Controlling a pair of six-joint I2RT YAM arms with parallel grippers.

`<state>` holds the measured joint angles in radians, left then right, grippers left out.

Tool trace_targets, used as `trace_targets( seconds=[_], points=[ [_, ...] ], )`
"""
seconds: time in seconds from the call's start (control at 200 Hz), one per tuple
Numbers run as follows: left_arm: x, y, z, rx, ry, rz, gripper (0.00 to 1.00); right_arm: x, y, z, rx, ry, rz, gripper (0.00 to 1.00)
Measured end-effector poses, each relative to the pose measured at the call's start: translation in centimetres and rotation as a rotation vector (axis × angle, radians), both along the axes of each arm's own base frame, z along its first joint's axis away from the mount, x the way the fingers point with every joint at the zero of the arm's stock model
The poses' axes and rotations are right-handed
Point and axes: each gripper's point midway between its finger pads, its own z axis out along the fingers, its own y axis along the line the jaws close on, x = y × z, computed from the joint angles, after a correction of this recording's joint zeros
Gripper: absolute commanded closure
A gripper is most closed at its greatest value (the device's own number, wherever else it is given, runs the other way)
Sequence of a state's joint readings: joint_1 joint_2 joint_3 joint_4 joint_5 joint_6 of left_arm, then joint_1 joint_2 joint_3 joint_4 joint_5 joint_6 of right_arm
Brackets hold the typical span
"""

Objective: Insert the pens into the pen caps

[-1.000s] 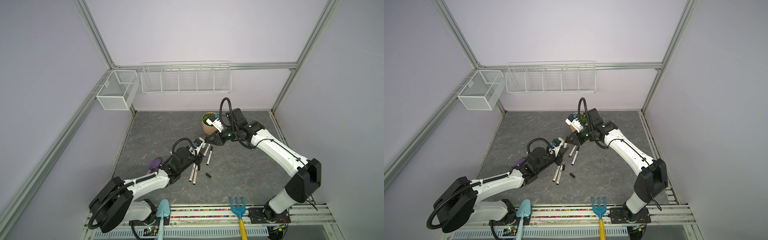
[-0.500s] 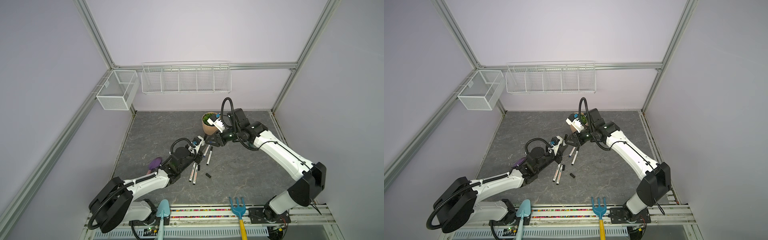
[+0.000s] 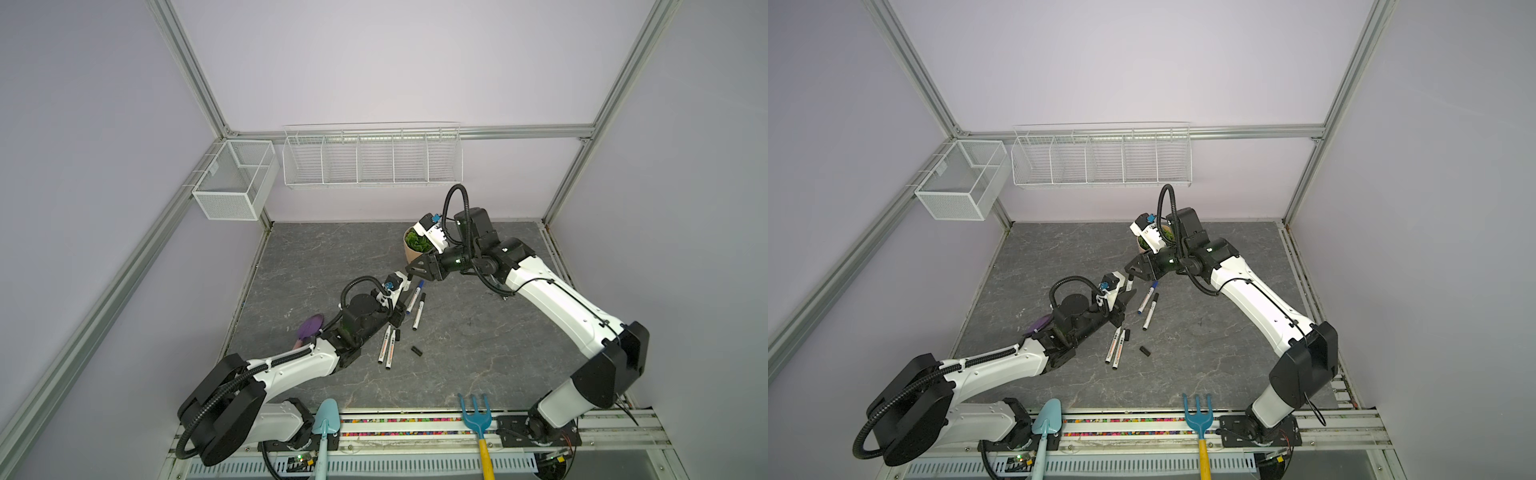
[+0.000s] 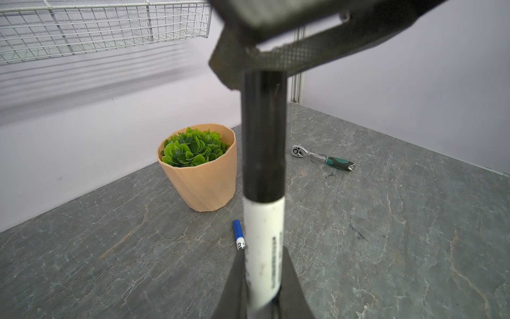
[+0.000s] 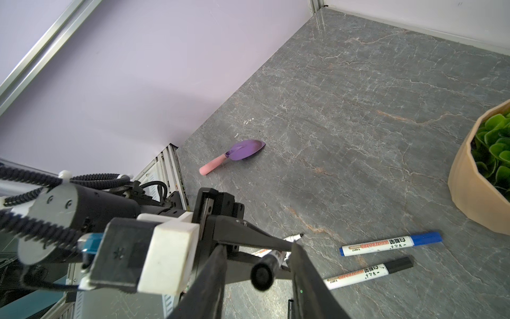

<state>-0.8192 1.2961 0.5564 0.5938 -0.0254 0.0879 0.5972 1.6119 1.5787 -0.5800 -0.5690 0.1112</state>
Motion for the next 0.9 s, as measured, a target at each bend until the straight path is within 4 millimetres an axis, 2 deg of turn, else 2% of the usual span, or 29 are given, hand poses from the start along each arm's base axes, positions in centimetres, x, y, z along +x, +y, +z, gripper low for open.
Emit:
trace_targets(
  seconds=[0.11,0.22,0.31,0.675,0.9],
  points=[
    [0.0,0.0,0.0,-0.005,0.004,0.001,1.00,0.3,0.2,-0.7,-0.007,0.023,-0.006,0.66],
    [0.0,-0.1,0.2,-0.021,0.012,0.000,1.00,0.3,0.2,-0.8,-0.005,0.030,-0.009,0.75],
    [0.0,-0.1,0.1,-0.035,0.027,0.000,1.00,0.3,0.4,-0.8,0.003,0.036,-0.010,0.79],
    [-0.5,-1.1,-0.7,-0.129,0.153,-0.037,1.00,0.8,0.3,-2.2,0.014,0.099,-0.030,0.85],
    [0.0,-1.2,-2.6,-0.174,0.280,-0.035,1.00,2.2,0.6,-5.1,-0.027,0.213,-0.027,0.87]
  ],
)
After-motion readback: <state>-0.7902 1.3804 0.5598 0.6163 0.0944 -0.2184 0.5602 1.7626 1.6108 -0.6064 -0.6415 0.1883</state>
